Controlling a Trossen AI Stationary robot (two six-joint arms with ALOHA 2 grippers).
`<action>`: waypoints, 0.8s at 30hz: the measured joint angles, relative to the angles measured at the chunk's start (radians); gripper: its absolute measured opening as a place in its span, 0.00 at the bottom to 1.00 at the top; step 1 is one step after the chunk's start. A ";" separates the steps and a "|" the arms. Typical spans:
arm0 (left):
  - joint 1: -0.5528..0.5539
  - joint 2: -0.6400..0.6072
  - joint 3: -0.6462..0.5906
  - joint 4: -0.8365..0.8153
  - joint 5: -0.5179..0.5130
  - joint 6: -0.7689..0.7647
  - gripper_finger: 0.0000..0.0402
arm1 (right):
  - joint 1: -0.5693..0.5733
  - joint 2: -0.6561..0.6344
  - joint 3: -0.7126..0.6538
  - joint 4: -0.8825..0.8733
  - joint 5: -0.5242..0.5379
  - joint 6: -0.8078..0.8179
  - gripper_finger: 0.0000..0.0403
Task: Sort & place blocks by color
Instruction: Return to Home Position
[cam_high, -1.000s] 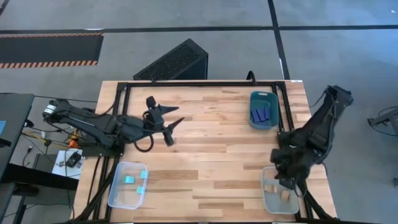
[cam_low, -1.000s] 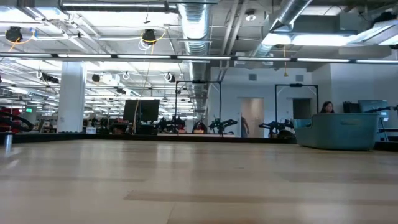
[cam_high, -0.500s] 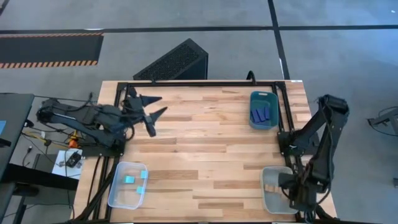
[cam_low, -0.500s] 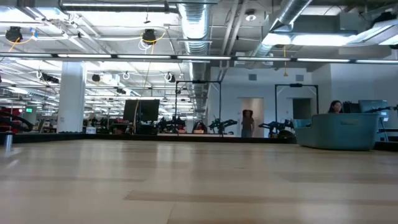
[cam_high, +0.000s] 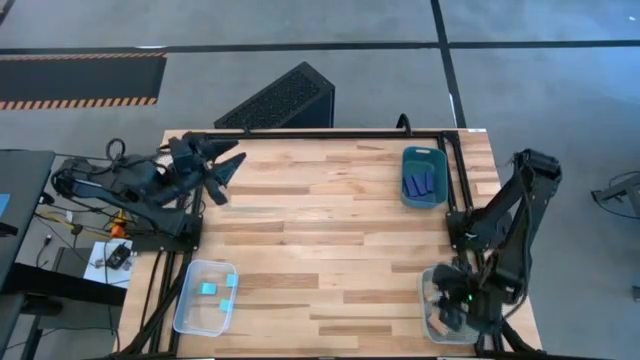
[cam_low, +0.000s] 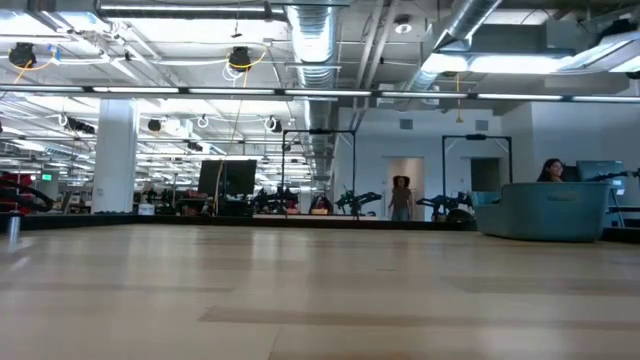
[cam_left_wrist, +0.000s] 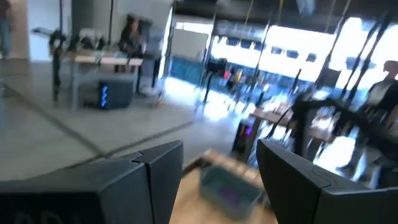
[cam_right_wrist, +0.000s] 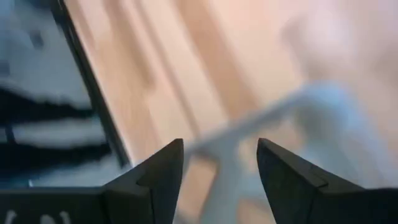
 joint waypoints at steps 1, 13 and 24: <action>0.000 0.000 0.000 0.047 0.007 0.020 0.48 | -0.012 -0.025 0.000 -0.022 0.058 -0.010 0.55; 0.014 0.005 -0.224 0.111 0.074 0.075 0.48 | -0.335 -0.233 0.000 -0.089 0.912 -0.347 0.47; 0.092 -0.059 -0.381 0.443 0.093 0.172 0.48 | -0.476 -0.441 -0.001 0.101 0.739 -0.757 0.23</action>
